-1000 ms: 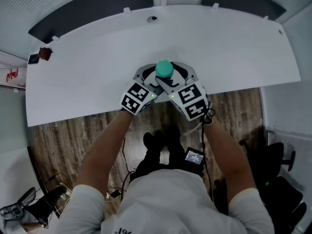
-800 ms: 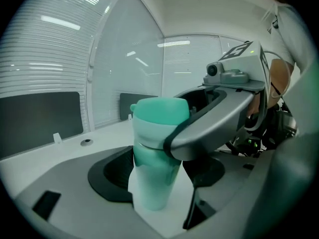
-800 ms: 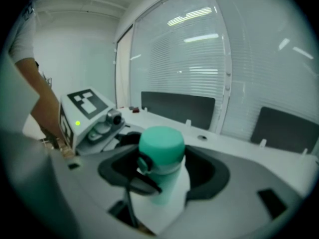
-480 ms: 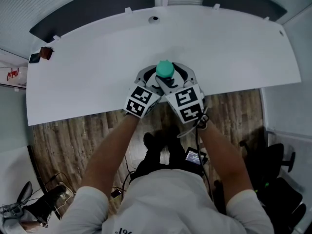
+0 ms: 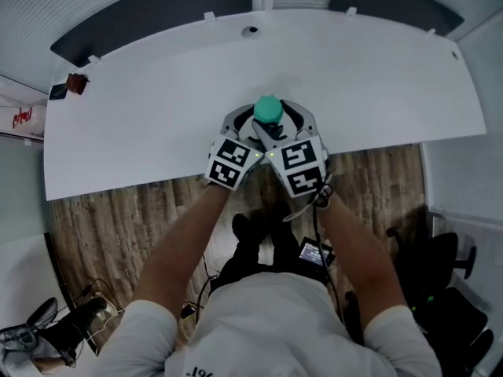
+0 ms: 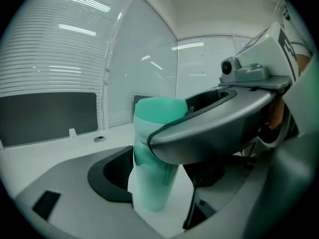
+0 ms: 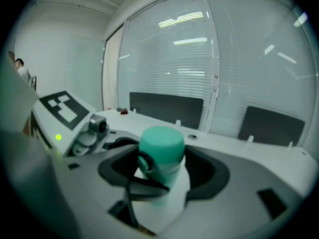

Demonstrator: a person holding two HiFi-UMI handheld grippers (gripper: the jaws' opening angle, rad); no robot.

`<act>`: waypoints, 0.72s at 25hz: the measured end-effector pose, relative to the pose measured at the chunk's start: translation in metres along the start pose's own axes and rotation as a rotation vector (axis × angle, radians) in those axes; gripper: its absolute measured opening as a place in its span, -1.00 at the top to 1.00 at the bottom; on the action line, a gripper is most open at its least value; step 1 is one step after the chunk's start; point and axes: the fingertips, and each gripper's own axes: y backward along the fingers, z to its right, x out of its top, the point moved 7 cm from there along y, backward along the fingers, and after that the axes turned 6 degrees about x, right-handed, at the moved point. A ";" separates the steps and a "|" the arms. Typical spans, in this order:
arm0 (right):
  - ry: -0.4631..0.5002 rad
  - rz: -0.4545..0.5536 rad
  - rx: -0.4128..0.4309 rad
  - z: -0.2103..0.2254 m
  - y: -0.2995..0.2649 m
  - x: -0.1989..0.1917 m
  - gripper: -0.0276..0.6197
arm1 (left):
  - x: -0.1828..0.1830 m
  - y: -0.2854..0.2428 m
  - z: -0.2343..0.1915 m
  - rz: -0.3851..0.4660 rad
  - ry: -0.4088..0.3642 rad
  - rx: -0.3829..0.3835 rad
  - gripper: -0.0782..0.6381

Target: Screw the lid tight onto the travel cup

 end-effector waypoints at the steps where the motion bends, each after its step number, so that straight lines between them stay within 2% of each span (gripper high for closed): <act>1: 0.003 -0.001 0.002 0.000 0.000 0.000 -0.01 | 0.000 0.002 -0.001 0.000 0.002 -0.005 -0.10; 10: 0.009 0.008 0.022 0.002 0.000 -0.001 -0.01 | -0.006 0.031 -0.003 0.016 0.055 -0.043 -0.10; 18: 0.016 0.030 0.046 -0.001 0.007 0.004 -0.02 | -0.005 0.058 -0.008 0.054 0.130 -0.035 -0.10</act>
